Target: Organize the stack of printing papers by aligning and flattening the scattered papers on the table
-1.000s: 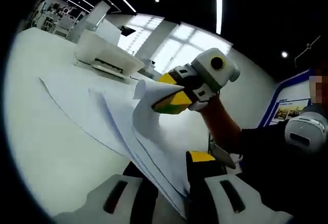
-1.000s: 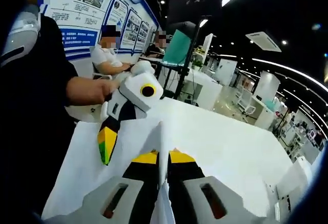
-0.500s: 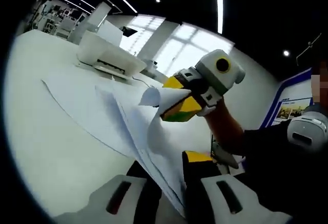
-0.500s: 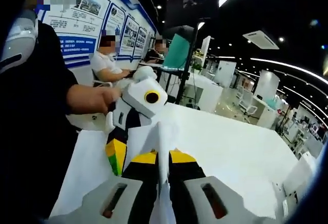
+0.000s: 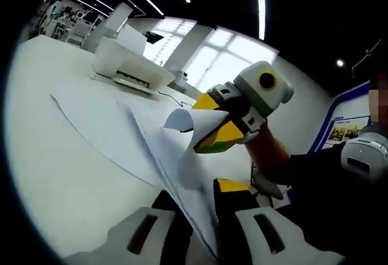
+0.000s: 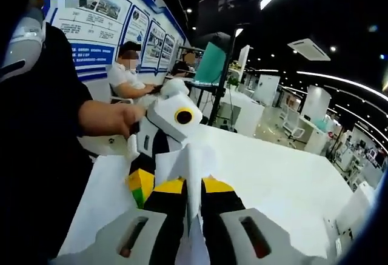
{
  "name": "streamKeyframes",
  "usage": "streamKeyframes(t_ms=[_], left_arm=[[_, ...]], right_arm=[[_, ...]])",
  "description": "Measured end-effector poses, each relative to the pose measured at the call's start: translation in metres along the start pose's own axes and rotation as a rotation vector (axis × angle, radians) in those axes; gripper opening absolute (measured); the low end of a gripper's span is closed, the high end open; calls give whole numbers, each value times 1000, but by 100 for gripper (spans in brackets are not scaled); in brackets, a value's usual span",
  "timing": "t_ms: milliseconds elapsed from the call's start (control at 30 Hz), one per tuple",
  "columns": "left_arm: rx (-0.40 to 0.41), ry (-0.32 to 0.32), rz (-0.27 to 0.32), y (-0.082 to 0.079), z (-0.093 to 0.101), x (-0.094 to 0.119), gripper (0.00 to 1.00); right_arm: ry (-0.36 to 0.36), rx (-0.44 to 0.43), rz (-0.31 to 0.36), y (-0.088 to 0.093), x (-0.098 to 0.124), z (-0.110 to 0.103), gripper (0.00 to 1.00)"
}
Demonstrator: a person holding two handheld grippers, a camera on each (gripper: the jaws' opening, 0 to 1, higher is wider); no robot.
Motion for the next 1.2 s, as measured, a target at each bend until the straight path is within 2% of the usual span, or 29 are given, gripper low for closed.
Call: streamKeyframes(t_ms=[100, 333, 433, 600, 733, 1200], left_arm=[[-18, -18, -9, 2, -1, -1, 8], [-20, -28, 1, 3, 1, -2, 7], [-18, -34, 4, 3, 1, 0, 7], [-7, -44, 16, 3, 0, 4, 7], [12, -49, 20, 4, 0, 6, 7], [-11, -87, 10, 4, 3, 11, 7]], right_arm=[[32, 32, 25, -3, 2, 4, 14], [111, 28, 44, -3, 8, 20, 26], [147, 22, 34, 0, 9, 27, 26], [166, -8, 45, 0, 14, 35, 26], [194, -46, 41, 7, 19, 46, 26], [293, -168, 49, 24, 41, 83, 29]])
Point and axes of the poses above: the point that each gripper's makers call its tool centre point, and the gripper's own axes: x roughly backward along the fingers, z roughly to its right, y roughly out of its underside, the point moved 5 cm from there along x, roughly backward along the fingers, and after that the axes turned 14 degrees about y, right-handed, at the moved point
